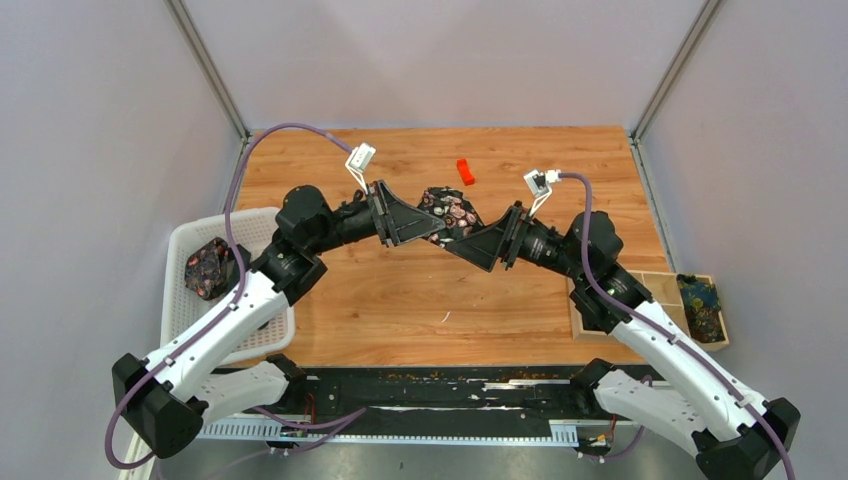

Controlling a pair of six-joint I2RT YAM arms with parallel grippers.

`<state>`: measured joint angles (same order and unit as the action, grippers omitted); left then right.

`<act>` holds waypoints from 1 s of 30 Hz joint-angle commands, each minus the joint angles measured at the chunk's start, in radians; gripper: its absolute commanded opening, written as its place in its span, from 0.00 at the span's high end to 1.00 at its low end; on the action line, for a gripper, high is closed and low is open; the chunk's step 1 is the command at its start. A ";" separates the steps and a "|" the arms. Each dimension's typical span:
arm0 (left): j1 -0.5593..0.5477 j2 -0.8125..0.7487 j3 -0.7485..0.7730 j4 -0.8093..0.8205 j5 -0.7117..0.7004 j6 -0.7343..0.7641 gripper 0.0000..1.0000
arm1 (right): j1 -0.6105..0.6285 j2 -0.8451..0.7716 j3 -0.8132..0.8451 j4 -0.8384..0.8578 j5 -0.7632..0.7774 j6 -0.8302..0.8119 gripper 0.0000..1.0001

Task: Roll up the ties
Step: Place the tie in the storage box.

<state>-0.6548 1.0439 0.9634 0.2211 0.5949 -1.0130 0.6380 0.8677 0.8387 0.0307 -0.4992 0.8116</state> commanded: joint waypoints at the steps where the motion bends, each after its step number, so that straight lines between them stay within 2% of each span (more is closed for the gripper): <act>1: -0.002 -0.023 -0.012 0.075 0.028 -0.020 0.71 | -0.002 0.016 0.043 0.083 -0.021 0.018 0.07; 6: -0.003 -0.021 -0.027 0.074 0.021 -0.011 0.71 | -0.003 0.014 0.046 0.113 -0.044 0.024 0.17; 13: -0.003 -0.014 -0.047 0.077 0.017 -0.001 0.71 | -0.002 -0.001 0.064 0.112 -0.035 0.017 0.13; 16: -0.002 -0.013 -0.054 0.083 0.019 -0.002 0.72 | -0.003 0.004 0.068 0.112 -0.033 0.017 0.16; 28: -0.002 -0.014 -0.068 0.095 0.022 -0.007 0.72 | -0.002 0.037 0.077 0.089 -0.022 0.012 0.53; 30: -0.002 -0.013 -0.070 0.096 0.023 -0.007 0.72 | -0.002 0.041 0.078 0.083 -0.015 0.011 0.62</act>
<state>-0.6548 1.0435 0.8963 0.2619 0.6022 -1.0199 0.6376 0.9051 0.8658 0.0921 -0.5236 0.8227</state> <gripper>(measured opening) 0.355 0.457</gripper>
